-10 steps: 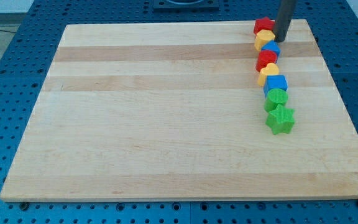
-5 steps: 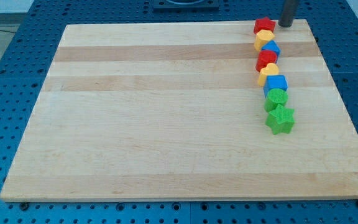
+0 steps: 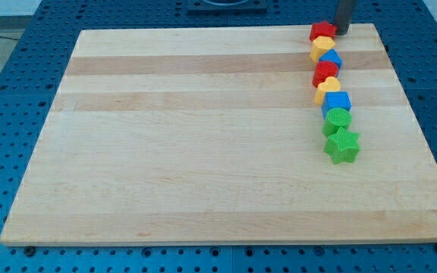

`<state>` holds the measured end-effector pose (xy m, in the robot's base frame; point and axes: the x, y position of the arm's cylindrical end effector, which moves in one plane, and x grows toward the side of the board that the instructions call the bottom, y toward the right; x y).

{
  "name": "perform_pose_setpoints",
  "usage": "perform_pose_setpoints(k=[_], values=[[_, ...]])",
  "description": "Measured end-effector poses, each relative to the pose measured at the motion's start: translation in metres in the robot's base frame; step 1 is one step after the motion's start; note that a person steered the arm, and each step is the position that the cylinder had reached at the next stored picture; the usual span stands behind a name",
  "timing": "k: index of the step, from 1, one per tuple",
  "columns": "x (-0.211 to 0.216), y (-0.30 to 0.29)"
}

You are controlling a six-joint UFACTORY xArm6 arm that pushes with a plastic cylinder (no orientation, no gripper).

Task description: Adjust the yellow hexagon and red star slightly to the left side

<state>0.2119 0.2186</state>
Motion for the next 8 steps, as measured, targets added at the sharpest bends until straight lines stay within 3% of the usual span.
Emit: perform_pose_setpoints(k=[6,8], values=[[0.009,-0.003],[0.037,0.010]])
